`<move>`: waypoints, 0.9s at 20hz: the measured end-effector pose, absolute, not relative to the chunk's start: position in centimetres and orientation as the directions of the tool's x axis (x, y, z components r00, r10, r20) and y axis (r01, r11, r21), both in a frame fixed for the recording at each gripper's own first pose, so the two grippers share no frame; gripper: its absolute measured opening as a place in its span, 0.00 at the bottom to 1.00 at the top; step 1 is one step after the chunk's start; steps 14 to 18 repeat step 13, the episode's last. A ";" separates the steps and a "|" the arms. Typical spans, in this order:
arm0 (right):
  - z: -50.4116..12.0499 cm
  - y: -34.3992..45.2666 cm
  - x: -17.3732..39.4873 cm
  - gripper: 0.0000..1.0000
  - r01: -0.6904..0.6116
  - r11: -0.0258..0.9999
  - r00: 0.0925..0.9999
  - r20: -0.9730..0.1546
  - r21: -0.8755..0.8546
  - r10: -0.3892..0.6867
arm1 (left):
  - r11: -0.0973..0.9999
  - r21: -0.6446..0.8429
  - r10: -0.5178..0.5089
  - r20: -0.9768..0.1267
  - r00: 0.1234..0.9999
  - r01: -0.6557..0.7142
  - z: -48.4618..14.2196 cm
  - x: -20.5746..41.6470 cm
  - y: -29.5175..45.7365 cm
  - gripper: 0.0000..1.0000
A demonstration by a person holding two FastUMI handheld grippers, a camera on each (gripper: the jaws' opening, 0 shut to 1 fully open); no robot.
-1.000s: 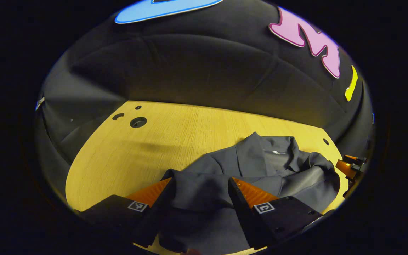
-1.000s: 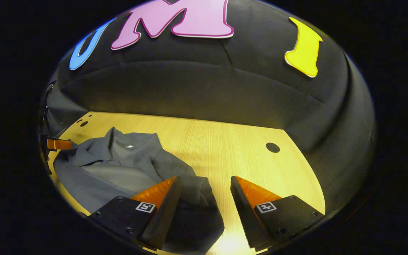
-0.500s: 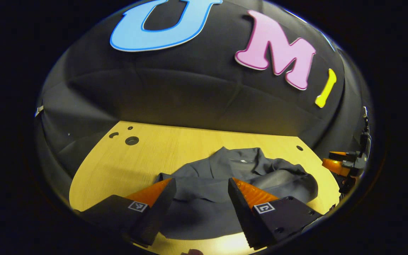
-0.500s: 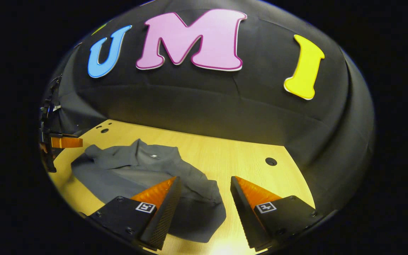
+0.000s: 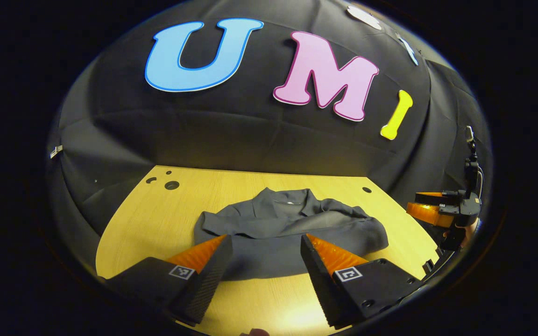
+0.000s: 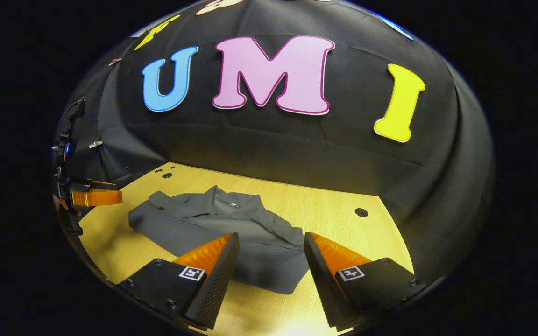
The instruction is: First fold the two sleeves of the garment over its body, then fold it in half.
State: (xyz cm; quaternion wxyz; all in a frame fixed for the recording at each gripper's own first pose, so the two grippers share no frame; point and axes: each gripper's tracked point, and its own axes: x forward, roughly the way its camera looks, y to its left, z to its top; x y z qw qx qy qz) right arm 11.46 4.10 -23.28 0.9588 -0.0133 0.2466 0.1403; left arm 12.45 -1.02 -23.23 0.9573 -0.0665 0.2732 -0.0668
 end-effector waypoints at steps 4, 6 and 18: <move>-22.2 4.9 7.5 0.87 -0.304 0.951 0.838 -0.461 0.053 0.293 | 0.980 -0.172 -0.172 -0.516 0.839 0.096 -22.5 8.9 -1.8 0.93; -22.0 4.8 5.6 0.87 -0.322 0.945 0.835 -0.456 0.052 0.309 | 0.979 -0.179 -0.178 -0.536 0.825 0.095 -23.0 7.0 -2.4 0.93; -23.5 3.6 1.9 0.87 -0.329 0.943 0.802 -0.510 0.054 0.310 | 0.982 -0.178 -0.154 -0.572 0.806 0.061 -23.8 1.5 -4.3 0.93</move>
